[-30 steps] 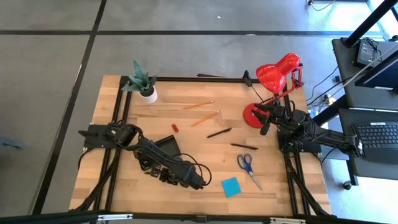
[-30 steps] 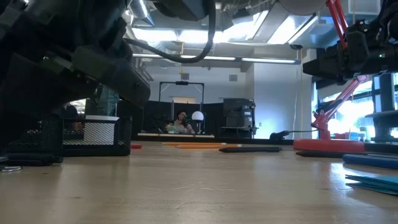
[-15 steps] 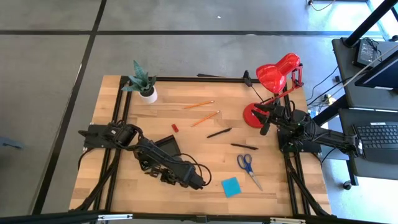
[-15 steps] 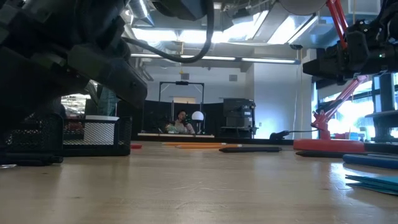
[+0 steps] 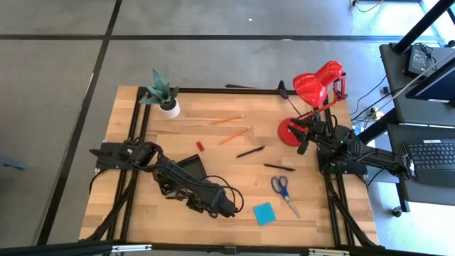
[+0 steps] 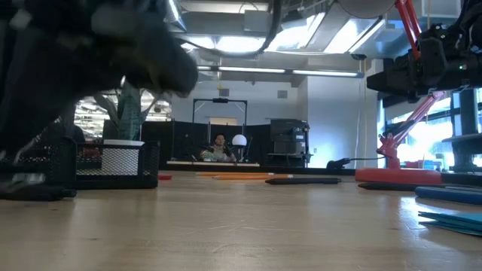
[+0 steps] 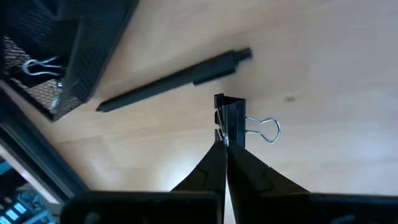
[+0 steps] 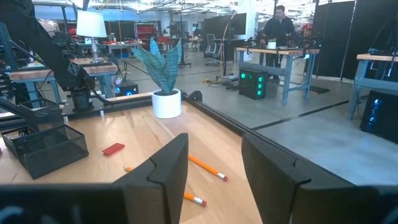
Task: Pick and place office supplies into organizer
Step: Put the binder clip into the front left compartment of the desk organizer
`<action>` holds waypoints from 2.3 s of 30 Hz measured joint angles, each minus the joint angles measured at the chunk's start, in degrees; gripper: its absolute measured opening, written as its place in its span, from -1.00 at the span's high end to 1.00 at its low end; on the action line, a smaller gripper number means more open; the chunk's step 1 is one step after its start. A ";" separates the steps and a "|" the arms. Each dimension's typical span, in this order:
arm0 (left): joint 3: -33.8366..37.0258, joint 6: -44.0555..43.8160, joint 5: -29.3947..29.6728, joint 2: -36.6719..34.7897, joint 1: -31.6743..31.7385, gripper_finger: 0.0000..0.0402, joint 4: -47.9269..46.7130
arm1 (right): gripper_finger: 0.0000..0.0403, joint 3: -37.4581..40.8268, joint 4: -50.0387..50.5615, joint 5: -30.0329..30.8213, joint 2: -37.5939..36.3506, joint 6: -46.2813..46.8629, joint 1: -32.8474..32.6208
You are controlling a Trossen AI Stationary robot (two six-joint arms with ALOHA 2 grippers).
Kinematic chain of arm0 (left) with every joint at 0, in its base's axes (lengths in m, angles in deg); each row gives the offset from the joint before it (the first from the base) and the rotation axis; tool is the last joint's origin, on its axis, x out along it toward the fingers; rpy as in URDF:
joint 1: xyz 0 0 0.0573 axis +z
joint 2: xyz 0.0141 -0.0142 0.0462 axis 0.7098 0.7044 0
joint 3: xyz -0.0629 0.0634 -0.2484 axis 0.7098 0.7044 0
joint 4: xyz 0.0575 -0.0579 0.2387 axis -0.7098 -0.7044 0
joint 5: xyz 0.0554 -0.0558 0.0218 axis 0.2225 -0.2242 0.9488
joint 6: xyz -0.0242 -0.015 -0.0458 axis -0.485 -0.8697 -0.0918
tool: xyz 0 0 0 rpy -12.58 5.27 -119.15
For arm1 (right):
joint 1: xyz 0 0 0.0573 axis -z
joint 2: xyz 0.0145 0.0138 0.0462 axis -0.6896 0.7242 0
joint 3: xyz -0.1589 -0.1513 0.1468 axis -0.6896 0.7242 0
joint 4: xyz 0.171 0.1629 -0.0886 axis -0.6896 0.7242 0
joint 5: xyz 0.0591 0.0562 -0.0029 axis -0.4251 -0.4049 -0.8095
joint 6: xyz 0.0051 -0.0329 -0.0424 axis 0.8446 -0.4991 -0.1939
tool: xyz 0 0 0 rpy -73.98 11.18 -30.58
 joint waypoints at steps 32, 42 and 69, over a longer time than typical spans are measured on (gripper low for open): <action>-4.78 8.65 27.80 -7.09 -8.44 0.99 -8.42 | 0.24 0.02 -0.07 -0.02 0.02 0.24 -0.02; 7.11 9.57 31.82 -18.10 -9.41 0.99 -8.62 | 0.24 0.00 -0.09 -0.02 0.02 0.24 -0.02; 28.74 -6.57 32.39 -29.20 -19.15 0.99 4.15 | 0.24 0.00 0.37 -0.02 0.02 0.26 0.00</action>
